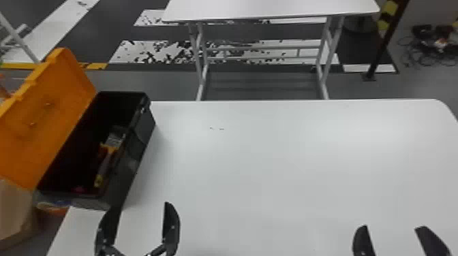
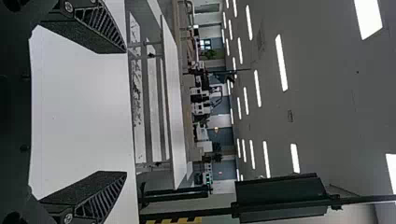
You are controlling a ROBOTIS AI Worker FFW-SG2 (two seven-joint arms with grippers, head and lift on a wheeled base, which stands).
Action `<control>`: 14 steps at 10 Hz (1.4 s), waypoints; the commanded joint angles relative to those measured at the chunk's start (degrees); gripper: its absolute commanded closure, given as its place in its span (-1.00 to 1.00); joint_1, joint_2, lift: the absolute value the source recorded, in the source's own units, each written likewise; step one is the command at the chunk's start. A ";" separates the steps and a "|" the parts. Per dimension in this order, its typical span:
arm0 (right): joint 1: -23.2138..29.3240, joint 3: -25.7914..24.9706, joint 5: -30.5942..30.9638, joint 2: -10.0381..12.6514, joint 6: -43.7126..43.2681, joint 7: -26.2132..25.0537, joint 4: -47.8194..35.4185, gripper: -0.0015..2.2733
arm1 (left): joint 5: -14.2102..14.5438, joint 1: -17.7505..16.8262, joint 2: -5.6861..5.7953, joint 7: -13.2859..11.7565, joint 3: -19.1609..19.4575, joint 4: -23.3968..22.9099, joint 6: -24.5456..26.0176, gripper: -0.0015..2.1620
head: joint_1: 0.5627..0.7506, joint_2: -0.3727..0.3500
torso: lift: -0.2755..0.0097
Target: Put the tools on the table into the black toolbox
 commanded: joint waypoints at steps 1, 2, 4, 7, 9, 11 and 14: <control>0.41 1.69 1.65 0.02 -1.46 -1.05 0.07 -0.93 | -0.75 0.19 0.42 1.36 -2.13 0.30 -0.71 -0.97 | 0.41 0.30 | 0.41; 0.50 2.22 1.83 0.02 -1.99 -1.40 0.07 -0.93 | -0.92 0.10 0.50 1.71 -2.57 0.13 -1.06 -0.97 | 0.41 0.30 | 0.41; 0.50 2.39 2.00 0.02 -2.69 -2.28 0.33 -0.93 | -0.84 0.01 0.50 1.89 -2.66 -0.31 -0.88 -0.97 | 0.41 0.31 | 0.41; 0.59 2.39 2.00 0.02 -3.05 -2.46 0.50 -0.93 | -0.84 -0.25 0.50 1.89 -2.75 -0.14 0.00 -0.97 | 0.41 0.30 | 0.41; 0.59 2.39 2.00 0.02 -3.40 -2.46 0.86 -0.93 | -0.84 -0.43 0.50 1.89 -2.84 -0.05 0.52 -0.97 | 0.41 0.29 | 0.41; 0.59 2.39 2.00 0.02 -4.28 -2.46 1.38 -0.93 | -1.01 -0.60 0.50 1.89 -3.37 -0.14 0.88 -0.97 | 0.41 0.28 | 0.41; 0.50 2.39 2.00 0.02 -4.28 -2.54 1.65 -0.93 | -1.10 0.01 0.50 1.89 -3.54 -0.14 0.88 -0.97 | 0.41 0.24 | 0.41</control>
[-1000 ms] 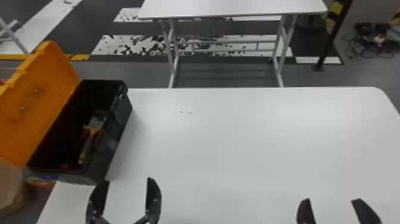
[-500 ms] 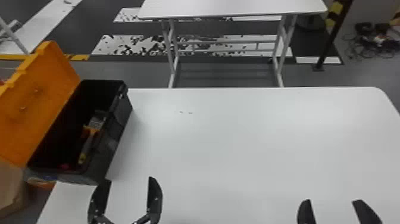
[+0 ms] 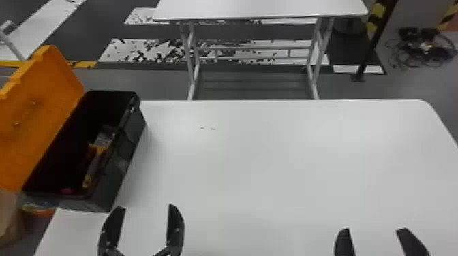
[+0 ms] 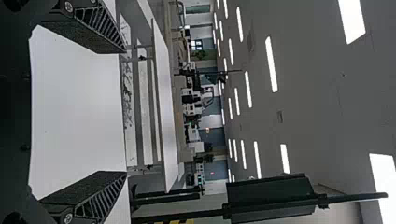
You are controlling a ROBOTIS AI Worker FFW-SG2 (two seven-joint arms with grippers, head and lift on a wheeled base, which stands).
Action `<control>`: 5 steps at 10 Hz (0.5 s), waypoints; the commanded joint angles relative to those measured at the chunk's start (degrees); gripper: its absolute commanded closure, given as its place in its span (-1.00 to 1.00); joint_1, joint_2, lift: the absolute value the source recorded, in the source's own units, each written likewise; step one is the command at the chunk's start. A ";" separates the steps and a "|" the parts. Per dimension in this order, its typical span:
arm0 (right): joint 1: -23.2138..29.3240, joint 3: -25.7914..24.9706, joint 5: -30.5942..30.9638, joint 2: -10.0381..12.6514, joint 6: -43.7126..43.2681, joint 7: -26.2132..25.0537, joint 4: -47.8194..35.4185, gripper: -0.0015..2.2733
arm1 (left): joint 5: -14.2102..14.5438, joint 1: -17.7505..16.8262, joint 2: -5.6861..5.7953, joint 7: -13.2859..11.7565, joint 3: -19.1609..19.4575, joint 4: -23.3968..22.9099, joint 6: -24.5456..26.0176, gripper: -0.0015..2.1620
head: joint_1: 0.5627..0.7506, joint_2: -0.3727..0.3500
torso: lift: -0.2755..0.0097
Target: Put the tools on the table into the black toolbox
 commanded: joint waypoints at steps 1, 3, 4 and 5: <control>0.00 0.01 -0.09 0.00 0.00 0.04 0.30 -0.93 | 0.01 0.12 0.00 -0.06 -0.10 -0.01 0.00 -0.97 | 0.41 0.24 | 0.41; 0.00 -0.08 -0.18 0.00 -0.88 0.04 0.91 -0.93 | 0.01 0.39 0.00 0.03 -0.54 -0.01 -0.18 -0.97 | 0.41 0.23 | 0.41; 0.00 -0.08 -0.18 0.00 -1.06 -0.05 0.91 -0.93 | -0.08 0.48 0.09 -0.06 -0.54 -0.01 -0.18 -0.97 | 0.41 0.21 | 0.41; 0.09 -0.08 -0.18 0.00 -1.23 0.04 0.91 -0.93 | -0.08 0.56 0.09 -0.06 -0.54 -0.09 -0.18 -0.97 | 0.41 0.20 | 0.41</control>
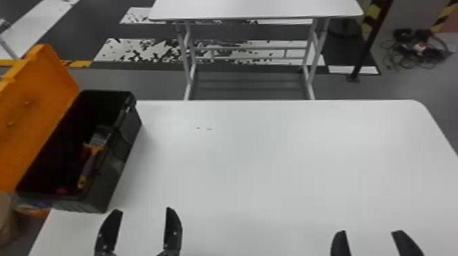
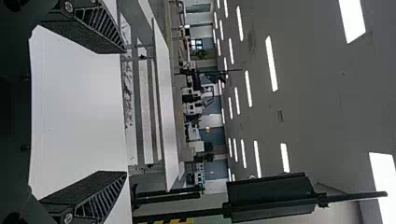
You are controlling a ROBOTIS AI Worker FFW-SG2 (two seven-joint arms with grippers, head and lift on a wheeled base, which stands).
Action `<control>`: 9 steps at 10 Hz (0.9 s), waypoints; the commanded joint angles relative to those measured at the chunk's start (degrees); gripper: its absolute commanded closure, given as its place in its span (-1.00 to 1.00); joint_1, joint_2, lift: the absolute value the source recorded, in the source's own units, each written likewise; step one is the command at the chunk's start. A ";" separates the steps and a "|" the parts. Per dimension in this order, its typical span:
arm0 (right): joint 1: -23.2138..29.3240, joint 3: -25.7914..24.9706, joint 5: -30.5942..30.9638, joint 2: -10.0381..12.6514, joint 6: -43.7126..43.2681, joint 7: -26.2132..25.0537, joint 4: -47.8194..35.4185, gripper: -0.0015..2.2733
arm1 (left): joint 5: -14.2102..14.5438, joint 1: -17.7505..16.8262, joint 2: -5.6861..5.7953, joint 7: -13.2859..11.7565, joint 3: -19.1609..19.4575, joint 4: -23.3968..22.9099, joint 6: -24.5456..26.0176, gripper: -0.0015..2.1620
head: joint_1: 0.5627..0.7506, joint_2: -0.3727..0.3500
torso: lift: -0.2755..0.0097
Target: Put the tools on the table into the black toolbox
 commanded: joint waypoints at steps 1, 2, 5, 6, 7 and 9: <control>0.04 0.00 0.08 0.00 -0.14 -0.02 0.01 -0.93 | -0.01 0.18 0.09 -0.02 0.00 -0.24 0.00 -0.97 | 0.41 0.20 | 0.41; 0.04 0.09 0.08 0.00 -0.14 0.07 0.01 -0.93 | -0.01 0.35 0.18 -0.02 0.00 -0.33 0.00 -0.97 | 0.41 0.20 | 0.41; 0.04 0.09 0.08 0.00 -0.14 0.07 0.10 -0.93 | -0.01 0.62 0.35 0.07 0.00 -0.33 0.00 -0.97 | 0.41 0.21 | 0.41; 0.04 0.09 0.08 -0.09 -0.14 0.07 0.18 -0.93 | -0.01 0.62 0.35 -0.02 0.00 -0.33 0.00 -0.97 | 0.41 0.21 | 0.41; 0.04 0.09 0.08 0.00 -0.14 0.07 0.27 -0.93 | -0.10 0.53 0.35 -0.02 0.00 -0.33 0.17 -0.97 | 0.41 0.21 | 0.41; -0.13 0.09 0.08 -0.09 0.03 -0.02 0.36 -0.93 | -0.28 0.35 0.35 -0.02 -0.09 -0.33 0.35 -0.97 | 0.41 0.21 | 0.41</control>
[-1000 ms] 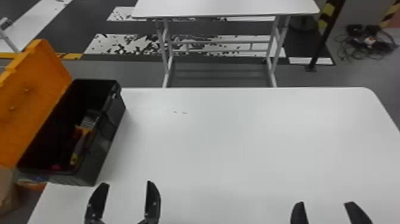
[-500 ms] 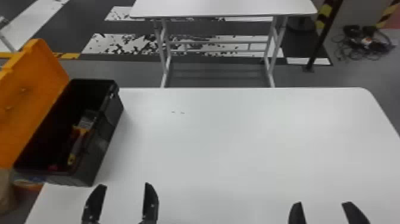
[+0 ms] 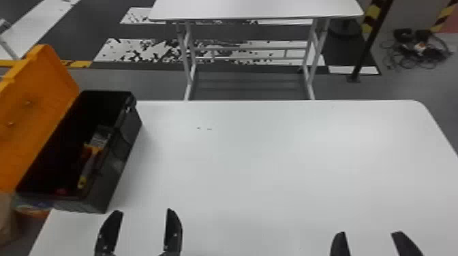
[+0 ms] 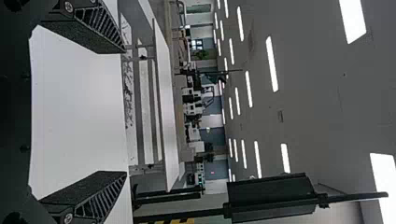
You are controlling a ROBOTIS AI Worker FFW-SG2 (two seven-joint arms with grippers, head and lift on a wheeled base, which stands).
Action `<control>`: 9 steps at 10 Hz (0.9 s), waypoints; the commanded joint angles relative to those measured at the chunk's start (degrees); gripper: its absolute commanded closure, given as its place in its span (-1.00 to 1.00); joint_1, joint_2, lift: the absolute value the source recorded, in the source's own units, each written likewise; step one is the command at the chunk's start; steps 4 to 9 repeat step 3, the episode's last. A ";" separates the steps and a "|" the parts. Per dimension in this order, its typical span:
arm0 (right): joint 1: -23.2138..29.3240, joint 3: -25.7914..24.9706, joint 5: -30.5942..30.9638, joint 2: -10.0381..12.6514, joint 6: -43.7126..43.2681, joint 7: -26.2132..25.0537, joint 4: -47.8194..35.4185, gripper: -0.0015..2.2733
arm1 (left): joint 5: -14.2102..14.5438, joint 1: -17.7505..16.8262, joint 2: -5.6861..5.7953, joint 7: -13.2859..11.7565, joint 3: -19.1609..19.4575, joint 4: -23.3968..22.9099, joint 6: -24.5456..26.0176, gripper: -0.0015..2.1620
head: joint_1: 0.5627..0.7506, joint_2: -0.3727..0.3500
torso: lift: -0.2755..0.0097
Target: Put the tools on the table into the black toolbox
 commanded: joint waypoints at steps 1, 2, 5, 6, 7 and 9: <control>-0.39 -0.01 0.00 0.02 0.04 0.01 0.42 -0.93 | -0.15 -0.29 -0.01 0.00 -0.04 0.01 0.72 -0.97 | 0.41 0.21 | 0.41; -0.83 -0.01 0.00 -0.06 0.21 0.01 0.86 -0.93 | -0.15 -0.38 -0.01 0.00 -0.04 0.10 1.07 -0.97 | 0.41 0.20 | 0.41; -1.26 -0.01 0.00 -0.06 0.21 -0.08 1.03 -0.93 | -0.24 -0.64 -0.01 0.00 -0.04 0.10 1.77 -0.97 | 0.41 0.19 | 0.41; -1.26 -0.01 0.00 -0.06 0.21 -0.08 1.03 -0.93 | -0.24 -0.64 -0.01 0.00 -0.04 0.10 1.77 -0.97 | 0.41 0.19 | 0.41; -1.26 -0.01 0.00 -0.06 0.21 -0.08 1.03 -0.93 | -0.24 -0.64 -0.01 0.00 -0.04 0.10 1.77 -0.97 | 0.41 0.19 | 0.41; -1.26 -0.01 0.00 -0.06 0.21 -0.08 1.03 -0.93 | -0.24 -0.64 -0.01 0.00 -0.04 0.10 1.77 -0.97 | 0.41 0.19 | 0.41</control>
